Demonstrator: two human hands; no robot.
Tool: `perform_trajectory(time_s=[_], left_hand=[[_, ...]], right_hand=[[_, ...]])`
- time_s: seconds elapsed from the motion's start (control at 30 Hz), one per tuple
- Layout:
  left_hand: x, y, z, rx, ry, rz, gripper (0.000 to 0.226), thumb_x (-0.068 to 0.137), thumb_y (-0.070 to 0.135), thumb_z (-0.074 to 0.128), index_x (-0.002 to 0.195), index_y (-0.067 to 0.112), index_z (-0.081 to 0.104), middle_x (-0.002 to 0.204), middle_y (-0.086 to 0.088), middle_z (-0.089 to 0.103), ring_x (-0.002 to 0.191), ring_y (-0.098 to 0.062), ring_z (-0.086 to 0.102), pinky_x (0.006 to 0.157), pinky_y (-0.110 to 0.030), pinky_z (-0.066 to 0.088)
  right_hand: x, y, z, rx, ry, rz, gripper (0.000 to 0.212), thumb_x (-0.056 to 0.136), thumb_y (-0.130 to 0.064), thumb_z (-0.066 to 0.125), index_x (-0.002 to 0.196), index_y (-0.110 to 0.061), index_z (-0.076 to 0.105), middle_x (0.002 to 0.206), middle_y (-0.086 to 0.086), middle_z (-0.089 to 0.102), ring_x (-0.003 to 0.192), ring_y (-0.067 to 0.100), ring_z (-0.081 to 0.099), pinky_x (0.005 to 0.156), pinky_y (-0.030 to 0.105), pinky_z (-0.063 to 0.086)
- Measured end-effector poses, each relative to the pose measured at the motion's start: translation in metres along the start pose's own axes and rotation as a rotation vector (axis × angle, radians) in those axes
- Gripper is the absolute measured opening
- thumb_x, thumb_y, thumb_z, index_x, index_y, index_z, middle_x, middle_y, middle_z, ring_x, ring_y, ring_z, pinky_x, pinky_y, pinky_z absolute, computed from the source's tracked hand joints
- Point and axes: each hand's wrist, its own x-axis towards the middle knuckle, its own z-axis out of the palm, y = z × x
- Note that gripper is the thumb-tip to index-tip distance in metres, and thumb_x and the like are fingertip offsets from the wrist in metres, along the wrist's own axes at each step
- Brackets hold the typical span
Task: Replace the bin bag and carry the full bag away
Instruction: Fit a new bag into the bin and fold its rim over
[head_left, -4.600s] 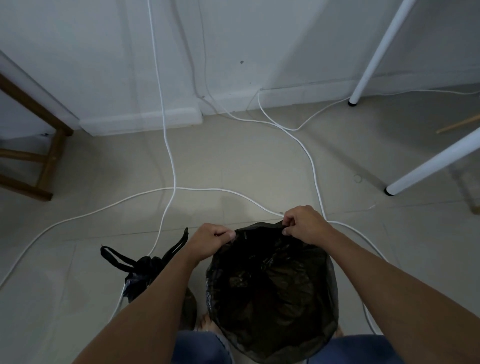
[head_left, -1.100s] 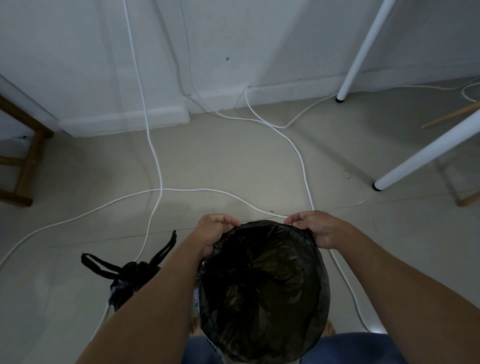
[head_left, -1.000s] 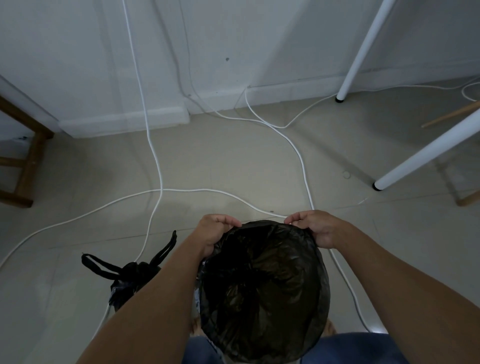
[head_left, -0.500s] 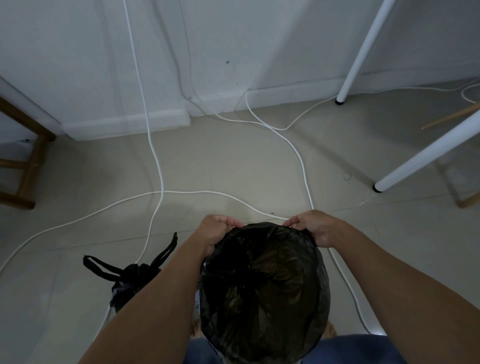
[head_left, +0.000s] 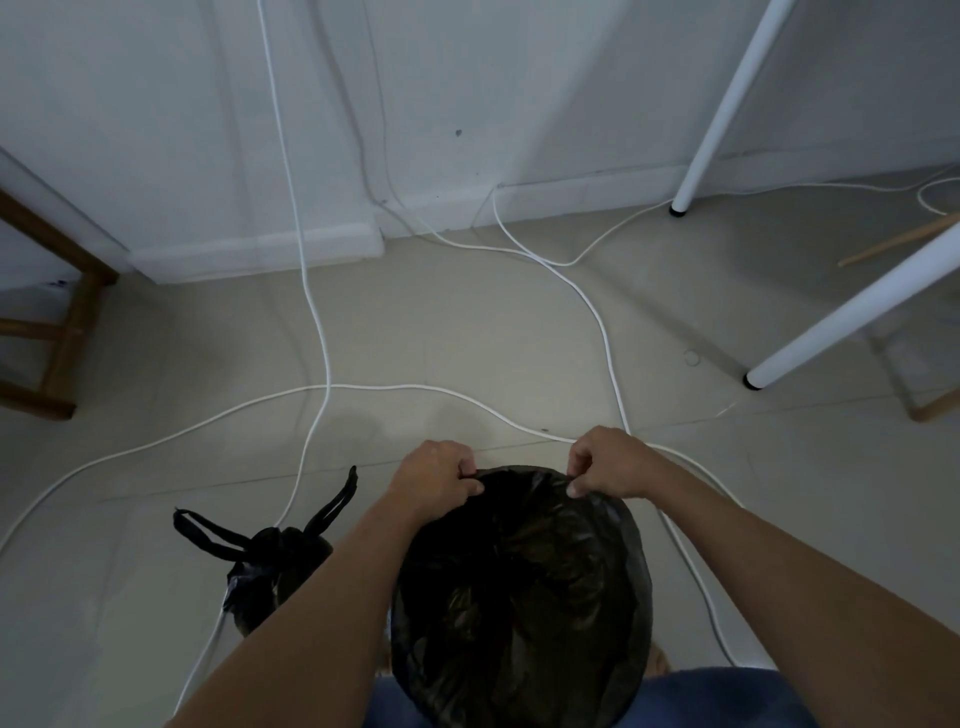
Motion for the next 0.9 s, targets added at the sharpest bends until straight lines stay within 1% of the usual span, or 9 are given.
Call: perform_trajectory(time_s=[0.17,0.3,0.37,0.43,0.53,0.63,0.7,0.8,0.9], left_hand=[[-0.003,0.002,-0.005,0.193,-0.012,-0.003,0.019,0.083,0.033,0.067,0.093,0.017,0.06,0.107,-0.011,0.063,0.099,-0.031,0.06,0.078,-0.033,0.045],[-0.013,-0.011,-0.008,0.226,0.0,-0.095,0.027,0.084,0.033,0.065,0.098,0.011,0.06,0.109,-0.012,0.062,0.101,-0.032,0.06,0.082,-0.036,0.049],[-0.02,-0.021,-0.011,0.226,-0.036,-0.139,0.026,0.082,0.032,0.066,0.093,0.009,0.06,0.106,-0.012,0.063,0.101,-0.032,0.061,0.079,-0.034,0.048],[-0.027,-0.031,-0.014,0.214,-0.121,-0.182,0.025,0.079,0.031,0.067,0.077,0.01,0.054,0.094,-0.011,0.062,0.098,-0.031,0.063,0.072,-0.031,0.047],[-0.036,-0.038,-0.017,0.148,-0.229,-0.227,0.04,0.075,0.043,0.071,0.063,0.013,0.048,0.073,-0.004,0.058,0.084,-0.026,0.065,0.066,-0.031,0.048],[-0.035,-0.034,-0.019,0.035,-0.097,-0.197,0.042,0.075,0.053,0.072,0.093,0.016,0.061,0.092,-0.001,0.064,0.092,-0.021,0.061,0.074,-0.029,0.045],[-0.03,-0.021,-0.02,-0.012,0.004,-0.149,0.042,0.078,0.045,0.072,0.109,0.019,0.063,0.106,-0.002,0.067,0.099,-0.021,0.062,0.08,-0.028,0.046],[-0.021,-0.002,-0.015,0.115,0.056,-0.095,0.022,0.084,0.028,0.066,0.103,0.017,0.066,0.111,-0.008,0.066,0.103,-0.028,0.062,0.08,-0.032,0.049],[-0.016,0.0,-0.013,0.166,0.091,-0.111,0.017,0.084,0.017,0.058,0.1,0.012,0.065,0.11,-0.014,0.064,0.101,-0.033,0.062,0.079,-0.035,0.05]], right_hand=[[0.003,-0.011,0.001,-0.081,0.119,-0.056,0.02,0.076,-0.024,0.074,0.095,-0.019,0.073,0.091,0.002,0.067,0.089,0.02,0.064,0.074,0.022,0.046],[0.005,-0.018,-0.007,0.102,0.25,-0.112,0.03,0.08,-0.028,0.072,0.109,-0.022,0.068,0.092,-0.005,0.066,0.09,0.015,0.063,0.08,0.024,0.048],[0.003,-0.017,-0.013,0.148,0.32,-0.129,0.033,0.082,-0.033,0.069,0.113,-0.022,0.066,0.096,-0.006,0.065,0.092,0.012,0.061,0.081,0.025,0.046],[-0.001,-0.013,-0.017,0.153,0.343,-0.115,0.035,0.083,-0.039,0.067,0.114,-0.022,0.065,0.097,-0.006,0.066,0.093,0.011,0.061,0.081,0.024,0.046],[-0.01,-0.005,-0.017,0.137,0.27,-0.036,0.043,0.078,-0.049,0.07,0.111,-0.024,0.063,0.097,-0.006,0.068,0.092,0.013,0.063,0.082,0.028,0.049],[-0.017,0.001,-0.011,0.042,0.07,0.03,0.054,0.065,-0.051,0.079,0.109,-0.027,0.061,0.099,-0.003,0.067,0.091,0.017,0.063,0.079,0.028,0.049],[-0.014,0.003,-0.002,-0.107,0.032,0.036,0.046,0.063,-0.04,0.08,0.103,-0.022,0.065,0.099,0.002,0.067,0.091,0.021,0.064,0.077,0.029,0.05],[-0.006,0.003,0.004,-0.181,0.096,0.042,0.019,0.069,-0.023,0.068,0.087,-0.018,0.067,0.096,0.009,0.068,0.088,0.027,0.065,0.074,0.03,0.053],[0.001,0.002,-0.001,-0.2,0.142,0.016,0.018,0.073,-0.022,0.064,0.09,-0.019,0.067,0.099,0.011,0.067,0.089,0.029,0.064,0.074,0.031,0.051]])
